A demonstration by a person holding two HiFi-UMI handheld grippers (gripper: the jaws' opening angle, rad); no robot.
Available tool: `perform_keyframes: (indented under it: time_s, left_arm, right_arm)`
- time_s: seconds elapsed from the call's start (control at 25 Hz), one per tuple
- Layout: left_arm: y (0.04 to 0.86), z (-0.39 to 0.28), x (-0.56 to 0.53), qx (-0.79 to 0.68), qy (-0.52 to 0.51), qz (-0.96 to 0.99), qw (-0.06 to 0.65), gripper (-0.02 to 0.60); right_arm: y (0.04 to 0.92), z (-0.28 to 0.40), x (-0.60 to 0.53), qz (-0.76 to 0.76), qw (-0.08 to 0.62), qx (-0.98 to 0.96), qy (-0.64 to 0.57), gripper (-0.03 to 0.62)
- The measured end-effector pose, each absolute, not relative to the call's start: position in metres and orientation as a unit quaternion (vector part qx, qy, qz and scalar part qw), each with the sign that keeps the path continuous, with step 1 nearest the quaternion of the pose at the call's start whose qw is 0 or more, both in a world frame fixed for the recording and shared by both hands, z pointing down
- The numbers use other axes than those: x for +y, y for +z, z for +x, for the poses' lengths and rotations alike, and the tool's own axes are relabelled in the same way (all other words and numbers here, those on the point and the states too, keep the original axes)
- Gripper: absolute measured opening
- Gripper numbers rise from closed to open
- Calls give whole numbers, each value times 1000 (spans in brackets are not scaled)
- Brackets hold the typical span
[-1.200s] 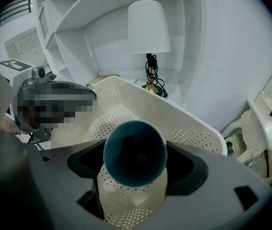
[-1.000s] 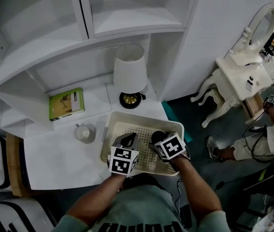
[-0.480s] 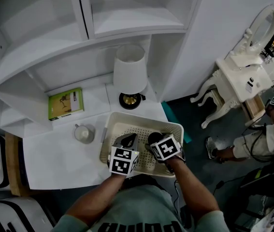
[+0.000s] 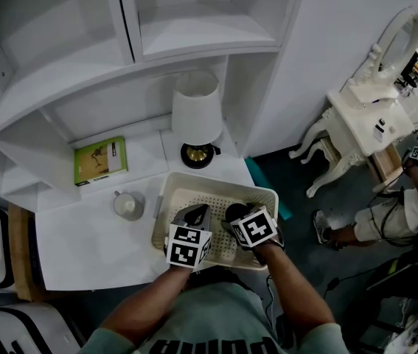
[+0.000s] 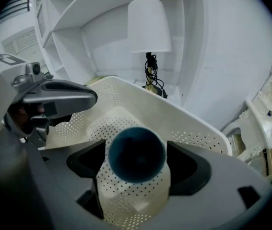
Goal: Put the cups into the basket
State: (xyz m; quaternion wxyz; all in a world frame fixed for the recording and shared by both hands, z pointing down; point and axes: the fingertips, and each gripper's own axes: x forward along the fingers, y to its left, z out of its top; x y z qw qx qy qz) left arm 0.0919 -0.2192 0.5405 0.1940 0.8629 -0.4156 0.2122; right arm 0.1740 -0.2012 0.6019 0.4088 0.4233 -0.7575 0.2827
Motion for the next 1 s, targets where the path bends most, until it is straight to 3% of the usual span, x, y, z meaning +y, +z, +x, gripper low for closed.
perform_keyframes:
  time_s: [0.6,0.64,0.76,1.0]
  left_arm:
    - [509,66,-205,-437,172,863,185,8]
    - [507,61,-202,-441,170,862,185,8]
    - [504,45,-193,-452,162,857,189,8]
    - [495,5,-177,-480,150,844,187,8]
  right_arm:
    - [519,156,-178,461,307,-803,219,380]
    - [514,152,-176,461,300,-807,215,366]
    - [502,136,-170,463,283,-816,200,201]
    - [490,92,-159,447,261,-837,178,56]
